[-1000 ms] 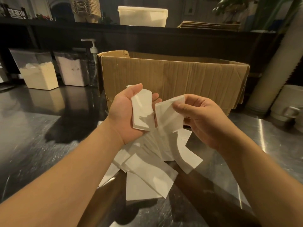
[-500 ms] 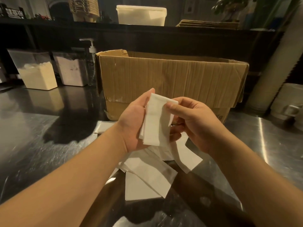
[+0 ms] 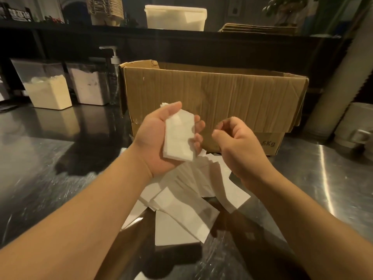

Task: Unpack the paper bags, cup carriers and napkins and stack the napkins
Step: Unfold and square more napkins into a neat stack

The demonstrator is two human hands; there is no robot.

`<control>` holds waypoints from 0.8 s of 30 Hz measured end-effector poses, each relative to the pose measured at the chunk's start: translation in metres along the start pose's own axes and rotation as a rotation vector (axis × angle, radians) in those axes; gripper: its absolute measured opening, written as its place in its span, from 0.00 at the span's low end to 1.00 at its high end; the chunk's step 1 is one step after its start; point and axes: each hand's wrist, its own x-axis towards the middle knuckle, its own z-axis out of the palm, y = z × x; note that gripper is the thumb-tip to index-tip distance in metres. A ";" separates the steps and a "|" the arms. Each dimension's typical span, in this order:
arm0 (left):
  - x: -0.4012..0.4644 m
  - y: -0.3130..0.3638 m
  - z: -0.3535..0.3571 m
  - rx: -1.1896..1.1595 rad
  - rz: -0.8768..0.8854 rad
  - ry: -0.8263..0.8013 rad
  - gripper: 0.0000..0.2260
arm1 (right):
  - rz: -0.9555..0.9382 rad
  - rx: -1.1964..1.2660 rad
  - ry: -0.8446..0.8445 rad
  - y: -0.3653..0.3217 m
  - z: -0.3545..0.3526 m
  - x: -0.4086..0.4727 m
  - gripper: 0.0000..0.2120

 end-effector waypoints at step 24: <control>0.001 0.005 -0.004 -0.078 0.087 0.026 0.18 | -0.420 -0.683 -0.686 -0.003 0.023 -0.024 0.08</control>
